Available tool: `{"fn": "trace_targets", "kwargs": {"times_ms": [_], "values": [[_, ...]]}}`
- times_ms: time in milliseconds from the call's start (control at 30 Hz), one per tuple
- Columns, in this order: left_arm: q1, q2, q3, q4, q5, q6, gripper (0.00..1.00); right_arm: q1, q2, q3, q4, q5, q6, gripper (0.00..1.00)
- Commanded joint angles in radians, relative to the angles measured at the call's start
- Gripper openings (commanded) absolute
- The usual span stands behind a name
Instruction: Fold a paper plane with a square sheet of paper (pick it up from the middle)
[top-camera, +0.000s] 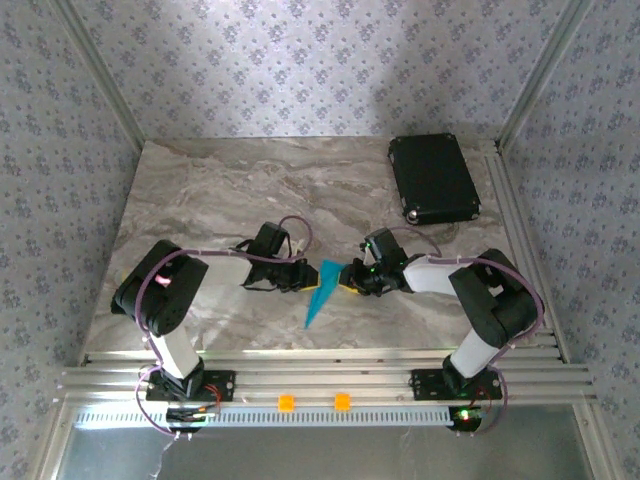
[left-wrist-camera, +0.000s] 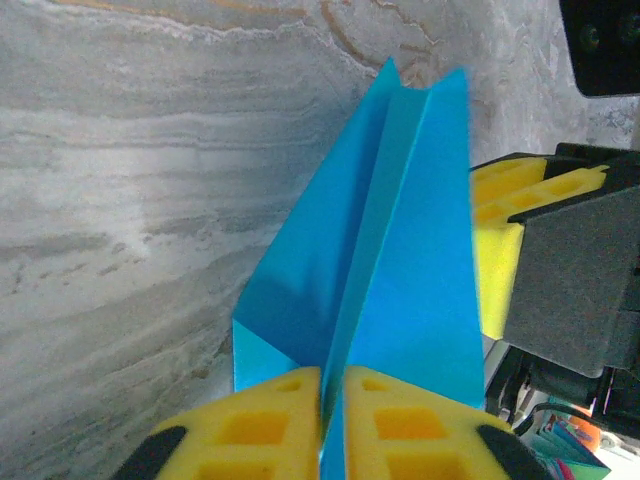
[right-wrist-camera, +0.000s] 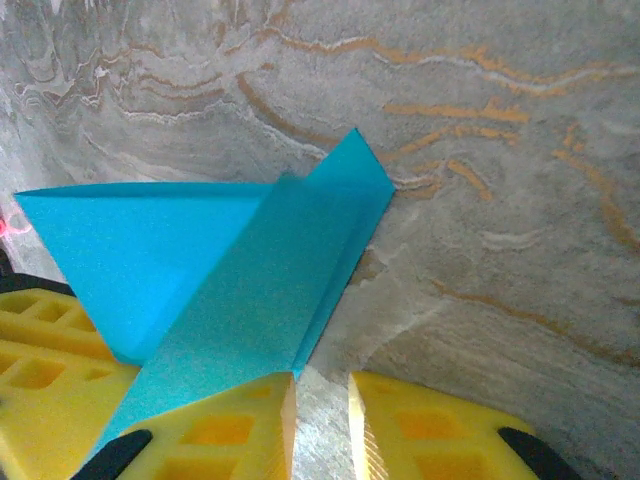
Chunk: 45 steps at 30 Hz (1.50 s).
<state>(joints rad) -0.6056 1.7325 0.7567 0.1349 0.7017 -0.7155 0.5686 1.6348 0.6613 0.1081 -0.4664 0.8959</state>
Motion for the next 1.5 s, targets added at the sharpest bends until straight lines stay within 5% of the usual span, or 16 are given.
{"fn": "trace_targets", "kwargs": {"times_ms": [0,300,433,900,1200,1467], "values": [[-0.013,-0.07,-0.007,0.006,-0.057,0.021,0.09,0.004,-0.004,-0.001,0.033,0.022,0.011,0.26],[-0.094,-0.292,-0.011,-0.241,-0.514,0.012,0.04,0.037,-0.126,0.002,0.057,0.043,0.062,0.37],[-0.114,-0.332,-0.022,-0.268,-0.584,-0.007,0.04,0.077,-0.116,0.045,0.061,0.066,0.077,0.41],[-0.15,-0.327,-0.011,-0.284,-0.62,-0.013,0.05,0.163,0.031,0.19,0.006,0.071,0.081,0.45],[-0.153,-0.314,-0.013,-0.323,-0.655,-0.01,0.06,0.153,0.083,0.197,-0.072,0.083,0.069,0.21],[-0.156,-0.295,-0.009,-0.305,-0.577,0.005,0.25,0.131,0.087,0.155,0.019,0.029,0.094,0.14]]}}
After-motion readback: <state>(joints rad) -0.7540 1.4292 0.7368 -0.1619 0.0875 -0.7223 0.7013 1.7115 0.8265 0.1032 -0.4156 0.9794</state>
